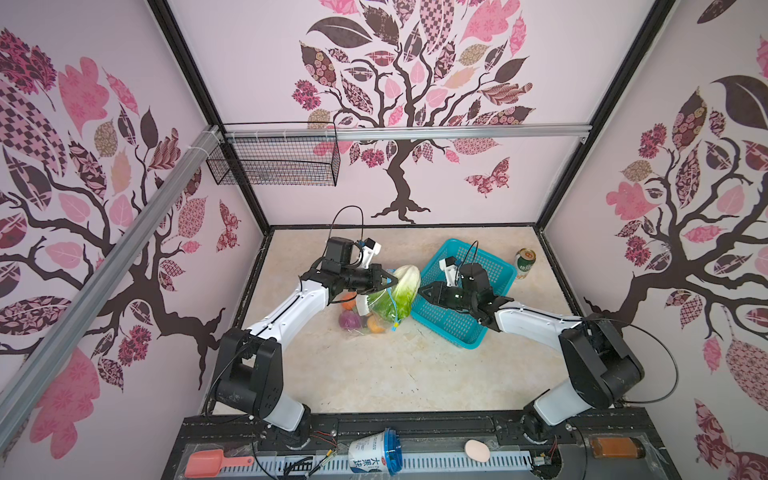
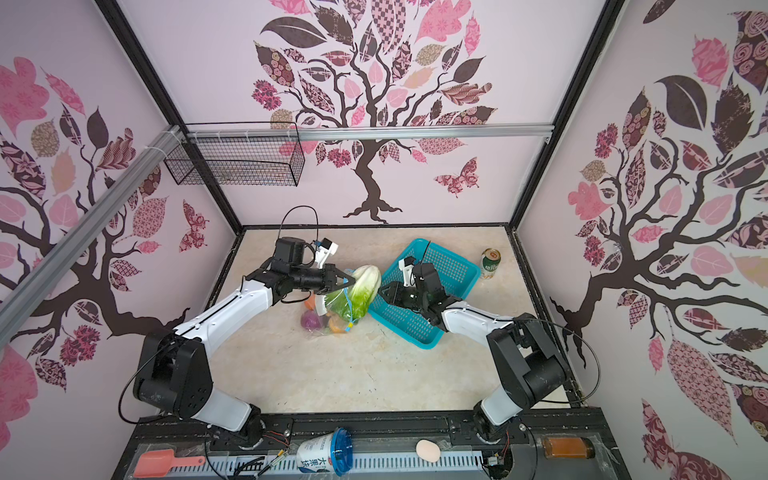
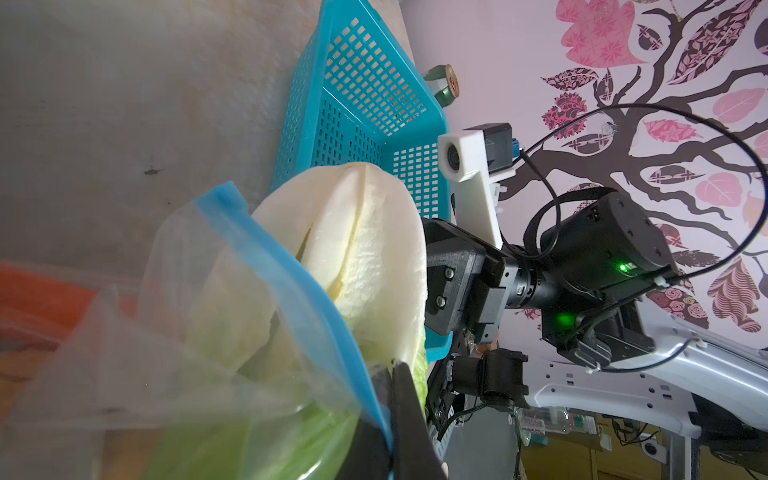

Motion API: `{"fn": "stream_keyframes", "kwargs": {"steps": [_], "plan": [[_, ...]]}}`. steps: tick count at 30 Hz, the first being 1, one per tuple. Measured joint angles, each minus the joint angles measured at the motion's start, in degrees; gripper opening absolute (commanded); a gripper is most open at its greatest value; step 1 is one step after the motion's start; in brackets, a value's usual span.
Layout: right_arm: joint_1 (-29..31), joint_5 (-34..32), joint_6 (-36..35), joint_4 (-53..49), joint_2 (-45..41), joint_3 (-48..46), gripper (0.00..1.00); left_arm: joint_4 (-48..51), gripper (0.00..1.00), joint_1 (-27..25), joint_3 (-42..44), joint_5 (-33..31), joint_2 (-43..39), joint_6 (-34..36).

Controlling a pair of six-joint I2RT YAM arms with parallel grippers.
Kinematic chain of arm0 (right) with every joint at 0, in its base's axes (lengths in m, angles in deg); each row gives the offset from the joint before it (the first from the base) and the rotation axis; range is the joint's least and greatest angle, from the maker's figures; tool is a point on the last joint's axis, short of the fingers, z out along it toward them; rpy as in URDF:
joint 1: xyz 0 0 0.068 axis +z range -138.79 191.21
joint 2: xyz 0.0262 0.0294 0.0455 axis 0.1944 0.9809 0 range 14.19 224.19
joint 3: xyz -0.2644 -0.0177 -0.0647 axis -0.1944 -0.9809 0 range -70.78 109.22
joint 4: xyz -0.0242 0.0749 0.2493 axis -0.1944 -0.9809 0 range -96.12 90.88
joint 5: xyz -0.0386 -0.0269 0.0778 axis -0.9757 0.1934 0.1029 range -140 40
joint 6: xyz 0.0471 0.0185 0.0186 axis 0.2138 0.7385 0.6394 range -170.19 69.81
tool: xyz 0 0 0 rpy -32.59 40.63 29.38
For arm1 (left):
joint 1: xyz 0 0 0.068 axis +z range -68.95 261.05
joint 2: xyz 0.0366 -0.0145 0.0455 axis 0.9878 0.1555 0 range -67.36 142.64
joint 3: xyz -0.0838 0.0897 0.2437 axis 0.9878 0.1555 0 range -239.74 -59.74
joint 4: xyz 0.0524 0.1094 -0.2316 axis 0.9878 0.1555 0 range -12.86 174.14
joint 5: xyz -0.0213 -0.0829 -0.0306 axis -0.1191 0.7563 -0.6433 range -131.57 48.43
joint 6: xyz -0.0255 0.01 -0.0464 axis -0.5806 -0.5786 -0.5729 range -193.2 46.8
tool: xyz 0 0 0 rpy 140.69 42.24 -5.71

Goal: Place the food in the zip-top bag and seal the zipper

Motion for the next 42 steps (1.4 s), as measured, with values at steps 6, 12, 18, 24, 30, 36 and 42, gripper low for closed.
{"fn": "stream_keyframes", "kwargs": {"steps": [6,12,18,24,30,36,42], "plan": [[0.04,-2.25,-1.38,-1.75,-2.51,-0.79,0.37,-0.02,0.00,-0.02,0.00,0.13,0.00,0.00],[0.04,-5.95,-2.43,-4.33,-6.21,-1.75,0.37,-0.02,0.00,-0.02,0.00,0.13,-0.02,0.00],[0.00,-5.92,-2.40,-4.61,-5.38,-1.62,0.38,-0.04,0.00,-0.02,0.00,0.13,0.00,0.00],[0.04,-4.57,-2.16,-3.34,-2.25,-1.53,0.39,-0.04,0.00,-0.02,0.00,0.13,0.00,0.00],[0.83,-3.48,-1.53,-2.03,0.22,-1.20,0.40,-0.17,0.00,-0.02,0.00,0.20,0.33,0.00],[3.41,-1.68,-1.05,0.15,2.67,0.44,0.41,-0.44,0.00,0.00,0.00,0.26,0.68,0.00],[3.30,-0.26,0.04,3.06,2.38,0.15,0.41,-0.50,0.00,0.02,0.00,0.35,0.68,0.00]]}}
